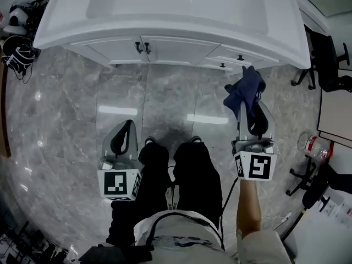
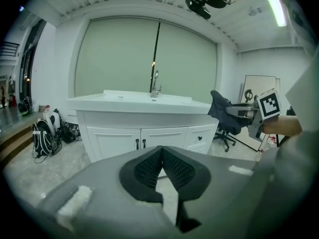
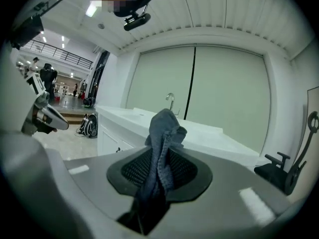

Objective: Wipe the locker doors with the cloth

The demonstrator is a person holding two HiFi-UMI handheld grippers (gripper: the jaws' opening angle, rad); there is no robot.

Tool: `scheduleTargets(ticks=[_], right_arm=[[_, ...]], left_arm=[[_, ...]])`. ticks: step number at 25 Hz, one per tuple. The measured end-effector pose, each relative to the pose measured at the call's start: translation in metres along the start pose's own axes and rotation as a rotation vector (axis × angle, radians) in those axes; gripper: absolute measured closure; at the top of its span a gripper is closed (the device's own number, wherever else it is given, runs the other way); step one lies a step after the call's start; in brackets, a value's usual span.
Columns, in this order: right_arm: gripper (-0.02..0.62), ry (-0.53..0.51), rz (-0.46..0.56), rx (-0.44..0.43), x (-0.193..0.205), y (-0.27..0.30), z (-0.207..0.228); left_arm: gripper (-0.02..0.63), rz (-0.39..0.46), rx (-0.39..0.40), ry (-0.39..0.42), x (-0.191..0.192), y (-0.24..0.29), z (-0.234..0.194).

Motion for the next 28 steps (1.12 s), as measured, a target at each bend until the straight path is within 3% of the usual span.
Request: scheduleTargets(ticks=[6, 13, 22, 25, 28], right_arm=[[0.499, -0.1, 0.151, 0.046, 0.09, 0.057, -0.008], [0.499, -0.199, 0.337, 0.092, 0.167, 0.121, -0.016], [0.497, -0.275, 0.485, 0.147, 0.174, 0.168, -0.004], [0.497, -0.32, 0.479, 0.156, 0.168, 0.182, 0.003], [0.497, -0.363, 0.412, 0.169, 0.168, 0.201, 0.01]], left_arm=[[0.604, 0.124, 0.07, 0.062, 0.086, 0.096, 0.01], [0.604, 0.246, 0.048, 0.09, 0.183, 0.169, 0.002], [0.604, 0.35, -0.008, 0.12, 0.223, 0.192, -0.011], [0.604, 0.348, -0.024, 0.115, 0.228, 0.189, -0.011], [0.604, 0.348, -0.039, 0.123, 0.23, 0.184, -0.009]])
Point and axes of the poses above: the fingertips, and each gripper's own axes: y forward along the fingers, z to its right, x out of its underside, the point moved 6 cm from there along -y, backward along the fingers, and after that the axes turned 7 degrees about -z, right-handed, at the moved point
